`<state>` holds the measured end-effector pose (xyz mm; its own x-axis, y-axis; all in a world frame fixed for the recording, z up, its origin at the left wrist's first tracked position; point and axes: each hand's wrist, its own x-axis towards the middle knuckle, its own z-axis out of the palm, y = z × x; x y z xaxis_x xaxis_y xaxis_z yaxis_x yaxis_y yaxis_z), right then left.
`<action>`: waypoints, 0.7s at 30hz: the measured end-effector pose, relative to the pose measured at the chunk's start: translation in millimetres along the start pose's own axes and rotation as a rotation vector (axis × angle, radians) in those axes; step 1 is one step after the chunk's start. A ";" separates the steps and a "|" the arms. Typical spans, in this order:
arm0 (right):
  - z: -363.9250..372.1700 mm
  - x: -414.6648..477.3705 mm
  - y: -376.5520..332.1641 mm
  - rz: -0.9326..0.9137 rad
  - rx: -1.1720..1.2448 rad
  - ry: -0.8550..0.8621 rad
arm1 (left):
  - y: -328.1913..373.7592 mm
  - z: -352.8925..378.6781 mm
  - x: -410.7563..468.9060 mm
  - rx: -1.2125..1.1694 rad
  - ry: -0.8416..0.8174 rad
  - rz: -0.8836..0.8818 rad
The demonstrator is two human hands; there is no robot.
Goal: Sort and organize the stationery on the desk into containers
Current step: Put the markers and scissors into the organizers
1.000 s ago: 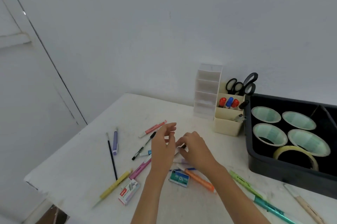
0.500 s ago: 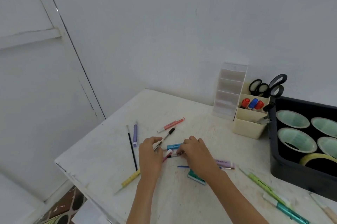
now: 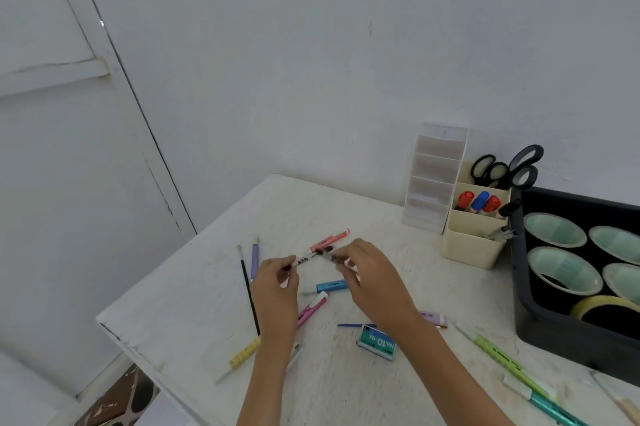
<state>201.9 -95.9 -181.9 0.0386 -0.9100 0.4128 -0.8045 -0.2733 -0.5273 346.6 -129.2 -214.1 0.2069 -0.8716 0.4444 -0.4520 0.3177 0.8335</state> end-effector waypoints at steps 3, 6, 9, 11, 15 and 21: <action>-23.4 -0.1 -3.4 0.075 0.137 0.221 | 35.1 -2.8 12.7 -0.138 -0.048 0.015; -57.1 1.5 0.1 0.092 0.139 0.383 | 71.3 5.2 22.4 -0.217 -0.110 0.047; -91.3 -1.1 9.4 0.126 0.171 0.526 | 100.7 22.6 24.1 -0.308 -0.167 0.121; -111.9 -5.0 16.2 0.161 0.214 0.630 | 116.0 37.9 21.0 -0.362 -0.225 0.131; -144.5 -11.8 35.4 0.259 0.269 0.819 | 140.5 73.1 10.7 -0.441 -0.335 0.176; -161.8 -23.5 75.0 0.323 0.218 0.919 | 161.9 121.7 -1.4 -0.444 -0.432 0.257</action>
<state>44.8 -44.6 -111.0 -0.7108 -0.3812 0.5911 -0.5653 -0.1904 -0.8026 167.6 -122.0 -119.8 -0.2674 -0.7896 0.5523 -0.0214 0.5779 0.8158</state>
